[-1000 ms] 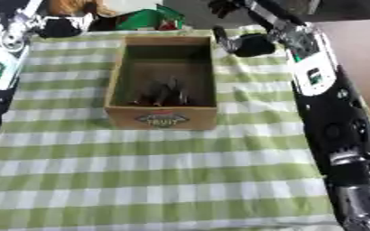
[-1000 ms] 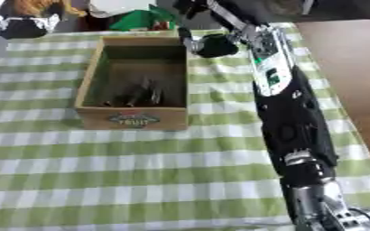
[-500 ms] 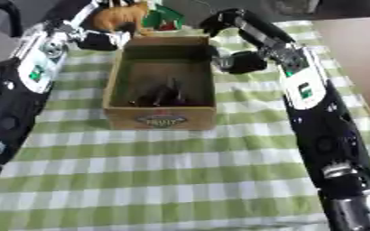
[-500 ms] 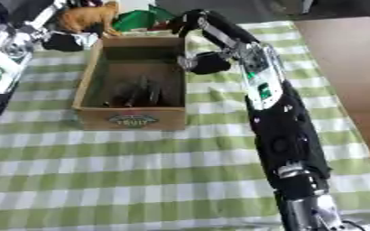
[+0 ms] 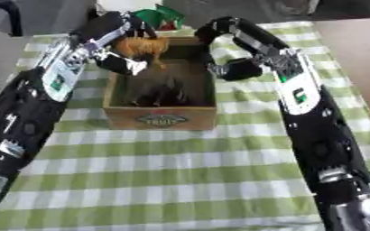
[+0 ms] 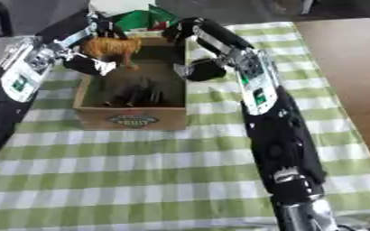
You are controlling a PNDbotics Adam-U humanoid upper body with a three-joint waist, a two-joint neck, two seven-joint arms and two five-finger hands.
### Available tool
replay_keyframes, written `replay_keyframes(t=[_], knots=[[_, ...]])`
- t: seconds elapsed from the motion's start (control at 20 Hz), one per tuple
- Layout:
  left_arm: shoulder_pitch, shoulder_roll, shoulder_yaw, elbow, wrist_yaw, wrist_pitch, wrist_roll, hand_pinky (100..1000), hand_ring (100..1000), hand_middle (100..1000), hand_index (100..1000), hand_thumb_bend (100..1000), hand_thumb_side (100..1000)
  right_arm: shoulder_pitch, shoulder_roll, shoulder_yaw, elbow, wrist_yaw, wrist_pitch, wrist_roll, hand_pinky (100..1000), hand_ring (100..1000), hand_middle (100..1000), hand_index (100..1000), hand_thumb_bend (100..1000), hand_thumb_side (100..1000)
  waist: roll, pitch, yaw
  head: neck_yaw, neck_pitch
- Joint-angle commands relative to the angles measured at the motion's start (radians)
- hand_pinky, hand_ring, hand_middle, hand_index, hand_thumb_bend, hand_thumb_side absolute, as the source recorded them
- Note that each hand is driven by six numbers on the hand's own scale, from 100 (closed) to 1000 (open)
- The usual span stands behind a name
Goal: Pick up objects on the table and place them in the box.
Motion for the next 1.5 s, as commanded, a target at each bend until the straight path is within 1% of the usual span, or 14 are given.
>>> replay_keyframes(t=[0.05, 0.1, 0.2, 0.25, 0.35, 0.4, 0.45, 0.6, 0.8, 0.85, 0.9, 1.25, 1.45, 1.5], knots=[[-0.028, 0.008, 0.004, 0.002, 0.005, -0.004, -0.052, 592, 400, 373, 534, 100, 191, -0.016, 0.002, 0.002, -0.004, 0.009, -0.005, -0.001, 846, 728, 700, 829, 100, 239, -0.001, -0.018, -0.001, 0.003, 0.003], [-0.029, 0.008, 0.007, 0.002, 0.009, -0.003, -0.068, 626, 477, 476, 602, 100, 220, -0.016, 0.002, 0.002, -0.003, 0.009, -0.006, -0.002, 847, 729, 700, 829, 100, 241, -0.001, -0.018, -0.001, 0.003, 0.003], [-0.026, 0.004, 0.005, 0.015, 0.012, -0.002, -0.100, 644, 531, 534, 659, 100, 226, -0.013, 0.003, 0.002, 0.002, 0.011, -0.008, 0.001, 847, 730, 700, 829, 100, 242, -0.002, -0.017, -0.002, 0.002, 0.002], [-0.027, 0.002, 0.007, 0.017, 0.015, -0.001, -0.116, 668, 617, 593, 704, 100, 232, -0.012, 0.003, 0.001, 0.003, 0.012, -0.008, 0.003, 848, 730, 700, 829, 100, 243, -0.002, -0.017, -0.001, 0.002, 0.002], [-0.027, -0.001, 0.014, 0.017, 0.018, 0.002, -0.150, 671, 627, 599, 708, 100, 232, -0.011, 0.003, 0.001, 0.005, 0.013, -0.009, 0.005, 848, 730, 700, 829, 100, 243, -0.003, -0.016, -0.001, 0.001, 0.002], [-0.027, -0.002, 0.019, 0.013, 0.019, 0.006, -0.166, 715, 719, 682, 751, 100, 224, -0.010, 0.002, 0.001, 0.006, 0.014, -0.009, 0.007, 848, 730, 700, 829, 100, 244, -0.003, -0.015, -0.001, 0.001, 0.002], [-0.027, -0.003, 0.024, 0.009, 0.020, 0.011, -0.183, 726, 739, 707, 763, 100, 220, -0.009, 0.002, 0.000, 0.008, 0.014, -0.008, 0.008, 848, 730, 700, 829, 100, 245, -0.004, -0.015, -0.001, 0.001, 0.002], [-0.029, -0.003, 0.039, -0.014, 0.023, 0.026, -0.231, 775, 818, 804, 815, 131, 434, -0.009, 0.001, 0.000, 0.010, 0.015, -0.007, 0.010, 848, 730, 700, 829, 100, 246, -0.006, -0.013, -0.002, 0.001, 0.002], [-0.028, -0.001, 0.050, -0.042, 0.028, 0.043, -0.266, 775, 818, 804, 815, 131, 434, -0.010, 0.000, -0.001, 0.011, 0.016, -0.006, 0.011, 848, 730, 700, 829, 100, 246, -0.006, -0.012, -0.003, 0.001, 0.003], [-0.029, 0.000, 0.053, -0.048, 0.031, 0.044, -0.268, 831, 891, 898, 885, 506, 721, -0.010, 0.000, -0.002, 0.011, 0.016, -0.006, 0.011, 848, 730, 699, 829, 100, 245, -0.007, -0.012, -0.002, 0.000, 0.003], [-0.031, 0.002, 0.062, -0.063, 0.035, 0.043, -0.262, 834, 895, 903, 888, 527, 740, -0.010, 0.000, -0.003, 0.009, 0.015, -0.006, 0.009, 848, 730, 699, 828, 100, 245, -0.007, -0.012, -0.001, -0.001, 0.003], [-0.016, 0.011, 0.077, -0.132, 0.071, 0.071, -0.157, 830, 890, 898, 876, 521, 745, -0.015, 0.000, -0.010, 0.000, 0.019, 0.000, -0.001, 847, 730, 699, 828, 100, 241, -0.010, -0.012, 0.001, -0.004, 0.000], [-0.011, 0.015, 0.060, -0.136, 0.090, 0.085, -0.102, 830, 890, 898, 876, 521, 745, -0.016, 0.001, -0.010, -0.001, 0.021, 0.002, -0.002, 847, 730, 699, 828, 100, 241, -0.010, -0.012, 0.001, -0.004, -0.001], [-0.009, 0.014, 0.065, -0.142, 0.094, 0.090, -0.092, 763, 773, 776, 811, 388, 591, -0.017, -0.006, -0.015, -0.002, 0.020, 0.005, -0.005, 846, 731, 699, 829, 100, 239, -0.014, -0.012, 0.008, -0.011, 0.000]])
